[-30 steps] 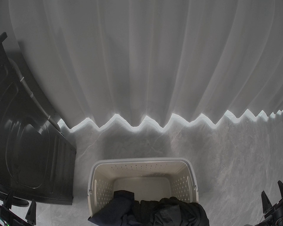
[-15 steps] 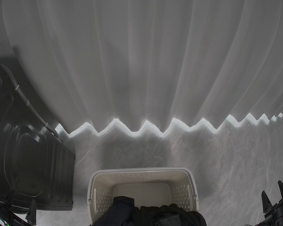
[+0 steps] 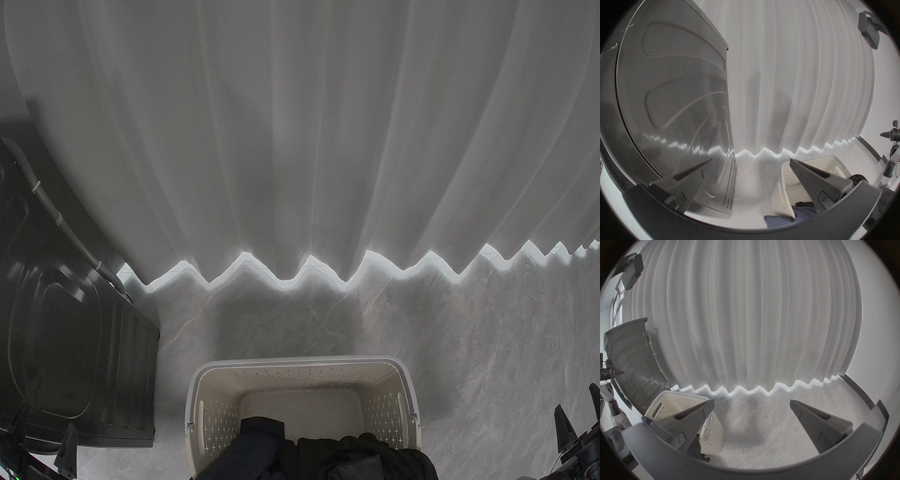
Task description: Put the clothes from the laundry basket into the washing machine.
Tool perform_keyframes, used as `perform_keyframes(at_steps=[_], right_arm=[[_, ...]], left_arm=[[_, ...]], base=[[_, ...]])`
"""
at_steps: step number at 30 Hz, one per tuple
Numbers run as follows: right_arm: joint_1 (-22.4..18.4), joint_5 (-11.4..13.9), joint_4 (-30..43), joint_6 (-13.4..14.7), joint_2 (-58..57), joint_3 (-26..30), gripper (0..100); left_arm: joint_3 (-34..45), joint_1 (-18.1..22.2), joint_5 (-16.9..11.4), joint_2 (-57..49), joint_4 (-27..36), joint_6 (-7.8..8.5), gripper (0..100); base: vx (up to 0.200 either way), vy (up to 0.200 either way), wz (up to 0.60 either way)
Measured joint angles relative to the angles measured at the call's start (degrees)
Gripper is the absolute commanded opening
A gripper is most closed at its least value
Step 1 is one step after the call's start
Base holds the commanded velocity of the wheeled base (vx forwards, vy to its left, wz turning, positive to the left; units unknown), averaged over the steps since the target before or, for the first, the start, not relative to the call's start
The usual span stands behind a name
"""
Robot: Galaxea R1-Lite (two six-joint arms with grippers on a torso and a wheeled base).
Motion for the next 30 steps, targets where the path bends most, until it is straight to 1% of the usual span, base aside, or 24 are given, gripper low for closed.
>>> perform_keyframes(at_steps=[5,30], right_arm=[[0.0,0.0,0.0,0.0,0.0,0.0,100],[0.1,0.0,0.0,0.0,0.0,0.0,100]], left_arm=[[0.0,0.0,0.0,0.0,0.0,-0.02,100],[0.0,0.1,-0.2,0.0,0.0,-0.18,100]], base=[[0.0,0.0,0.0],[-0.2,0.0,0.0]])
